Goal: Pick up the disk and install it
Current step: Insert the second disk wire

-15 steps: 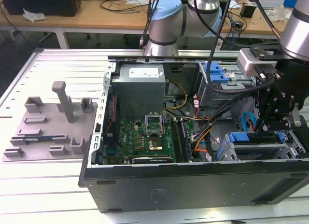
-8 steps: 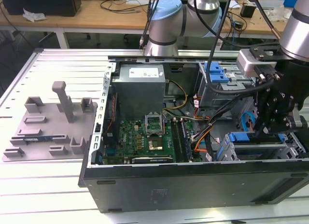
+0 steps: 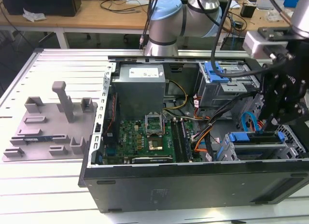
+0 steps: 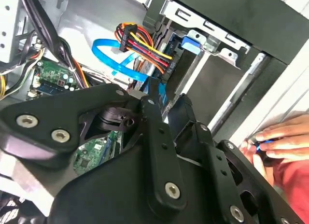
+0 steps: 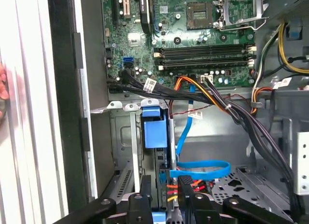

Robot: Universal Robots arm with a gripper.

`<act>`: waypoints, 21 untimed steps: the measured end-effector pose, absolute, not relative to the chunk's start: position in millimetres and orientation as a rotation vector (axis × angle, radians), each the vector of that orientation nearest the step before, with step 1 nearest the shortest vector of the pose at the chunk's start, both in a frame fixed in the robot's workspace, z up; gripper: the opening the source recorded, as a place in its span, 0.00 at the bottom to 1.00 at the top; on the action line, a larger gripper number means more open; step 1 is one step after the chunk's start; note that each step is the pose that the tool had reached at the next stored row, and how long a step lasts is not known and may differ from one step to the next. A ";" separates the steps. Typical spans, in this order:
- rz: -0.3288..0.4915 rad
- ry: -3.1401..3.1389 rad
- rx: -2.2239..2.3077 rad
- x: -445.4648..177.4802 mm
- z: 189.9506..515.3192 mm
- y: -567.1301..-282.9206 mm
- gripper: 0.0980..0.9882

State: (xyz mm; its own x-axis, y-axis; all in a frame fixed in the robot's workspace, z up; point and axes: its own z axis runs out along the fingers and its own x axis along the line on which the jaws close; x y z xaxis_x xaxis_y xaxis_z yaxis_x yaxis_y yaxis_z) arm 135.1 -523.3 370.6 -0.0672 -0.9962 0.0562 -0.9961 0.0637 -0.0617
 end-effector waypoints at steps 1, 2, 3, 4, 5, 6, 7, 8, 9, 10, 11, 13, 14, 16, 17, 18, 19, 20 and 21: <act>-0.133 2.291 -2.145 135.1 374.8 -522.3 0.29; -0.134 2.291 -2.145 135.1 377.8 -521.5 0.29; -0.137 2.291 -2.146 135.1 384.0 -519.9 0.29; -0.140 2.292 -2.147 135.1 390.5 -518.1 0.20; -0.142 2.292 -2.147 135.0 393.1 -517.2 0.13; -0.143 2.292 -2.147 135.0 393.7 -516.9 0.13; -0.144 2.293 -2.147 134.9 394.0 -516.7 0.01; -0.145 2.293 -2.148 134.9 394.1 -516.6 0.01; -0.145 2.293 -2.148 134.9 394.2 -516.6 0.01; -0.145 2.293 -2.148 134.9 394.1 -516.6 0.01; -0.145 2.293 -2.148 134.9 394.1 -516.6 0.01; -0.145 2.292 -2.148 134.9 394.1 -516.6 0.01; -0.145 2.292 -2.149 134.9 394.1 -516.6 0.01; -0.145 2.292 -2.149 134.9 394.1 -516.6 0.01; -0.145 2.292 -2.149 134.9 394.1 -516.6 0.01; -0.145 2.292 -2.149 134.9 394.1 -516.6 0.01; -0.145 2.292 -2.149 134.9 394.1 -516.6 0.01; -0.145 2.292 -2.149 134.9 394.1 -516.6 0.01; -0.145 2.292 -2.149 134.9 394.1 -516.6 0.01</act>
